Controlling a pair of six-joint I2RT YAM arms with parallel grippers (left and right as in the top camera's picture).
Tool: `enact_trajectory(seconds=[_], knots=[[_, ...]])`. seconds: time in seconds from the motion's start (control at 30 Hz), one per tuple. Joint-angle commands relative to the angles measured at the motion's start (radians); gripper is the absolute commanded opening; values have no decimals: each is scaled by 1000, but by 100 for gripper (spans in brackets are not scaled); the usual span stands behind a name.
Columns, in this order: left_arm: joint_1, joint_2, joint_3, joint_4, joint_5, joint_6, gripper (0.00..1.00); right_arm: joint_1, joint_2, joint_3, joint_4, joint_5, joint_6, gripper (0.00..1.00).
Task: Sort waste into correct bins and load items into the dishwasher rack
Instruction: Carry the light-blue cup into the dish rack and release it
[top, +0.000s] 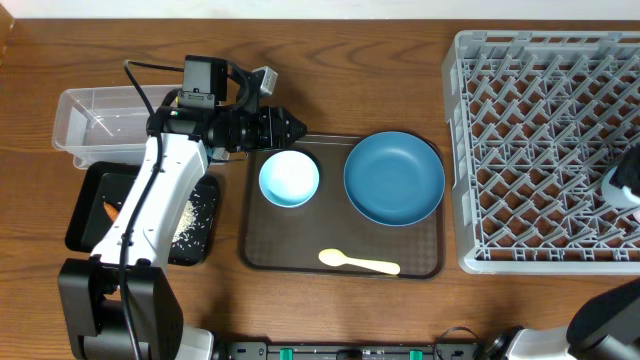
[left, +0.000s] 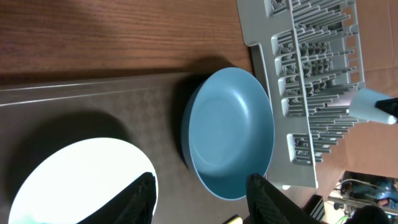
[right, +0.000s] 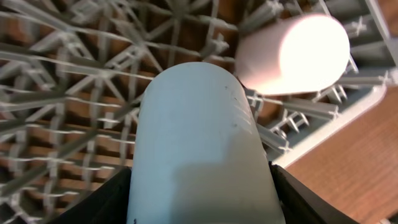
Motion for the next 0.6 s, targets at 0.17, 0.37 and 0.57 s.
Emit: enact_trajectory(seconds=[0.17,0.37,0.57], knots=[[2,-6,1,0,-6,25,49,-15,25,16,-5,70,43,37],[2,-6,1,-8,-5,25,49,-15,25,15,-43,69,87,40],[2,-6,1,-26,-6,44,49,-15,25,4,-40,51,96,44]])
